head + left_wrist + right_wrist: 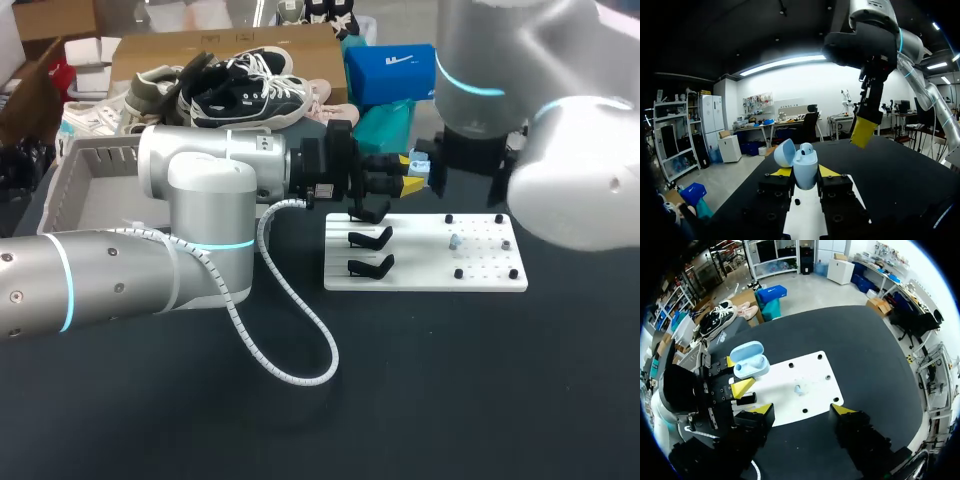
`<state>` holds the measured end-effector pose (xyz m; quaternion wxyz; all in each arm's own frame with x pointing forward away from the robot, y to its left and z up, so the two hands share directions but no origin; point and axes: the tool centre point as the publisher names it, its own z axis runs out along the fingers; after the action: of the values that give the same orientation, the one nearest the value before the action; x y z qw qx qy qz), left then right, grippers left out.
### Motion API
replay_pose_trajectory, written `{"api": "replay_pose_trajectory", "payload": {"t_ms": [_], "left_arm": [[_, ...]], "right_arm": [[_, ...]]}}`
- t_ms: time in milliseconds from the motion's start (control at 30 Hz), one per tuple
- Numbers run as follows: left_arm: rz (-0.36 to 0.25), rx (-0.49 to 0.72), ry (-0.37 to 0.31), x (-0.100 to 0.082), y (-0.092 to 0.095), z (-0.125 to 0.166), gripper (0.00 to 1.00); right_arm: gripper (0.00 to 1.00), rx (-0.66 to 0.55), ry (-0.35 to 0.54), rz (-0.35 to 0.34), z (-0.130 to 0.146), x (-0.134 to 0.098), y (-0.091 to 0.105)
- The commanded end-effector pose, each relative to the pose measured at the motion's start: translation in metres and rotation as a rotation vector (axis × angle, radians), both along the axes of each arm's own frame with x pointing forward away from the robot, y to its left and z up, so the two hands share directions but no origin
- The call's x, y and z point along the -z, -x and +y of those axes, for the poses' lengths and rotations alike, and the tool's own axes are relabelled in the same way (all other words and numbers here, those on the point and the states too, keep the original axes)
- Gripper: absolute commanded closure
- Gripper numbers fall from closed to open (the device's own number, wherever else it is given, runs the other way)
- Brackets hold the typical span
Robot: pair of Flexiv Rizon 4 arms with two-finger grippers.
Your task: Pick up each earbud case from the left stands, insert the matching earbuds, close the lid, and place the case in the box.
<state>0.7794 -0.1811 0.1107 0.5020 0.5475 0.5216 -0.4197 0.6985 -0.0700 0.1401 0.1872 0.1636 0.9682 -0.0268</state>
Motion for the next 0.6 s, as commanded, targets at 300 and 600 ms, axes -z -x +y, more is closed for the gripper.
{"api": "replay_pose_trajectory", "payload": {"t_ms": [300, 600], "left_arm": [[-0.001, -0.001, 0.002, 0.000, 0.000, 0.000, 1.00], [-0.001, -0.001, 0.002, 0.000, 0.000, 0.000, 1.00]], "right_arm": [[0.22, -0.182, -0.060, -0.102, -0.026, 0.047, 0.009], [0.29, -0.116, -0.088, -0.042, -0.014, 0.083, -0.007]]}}
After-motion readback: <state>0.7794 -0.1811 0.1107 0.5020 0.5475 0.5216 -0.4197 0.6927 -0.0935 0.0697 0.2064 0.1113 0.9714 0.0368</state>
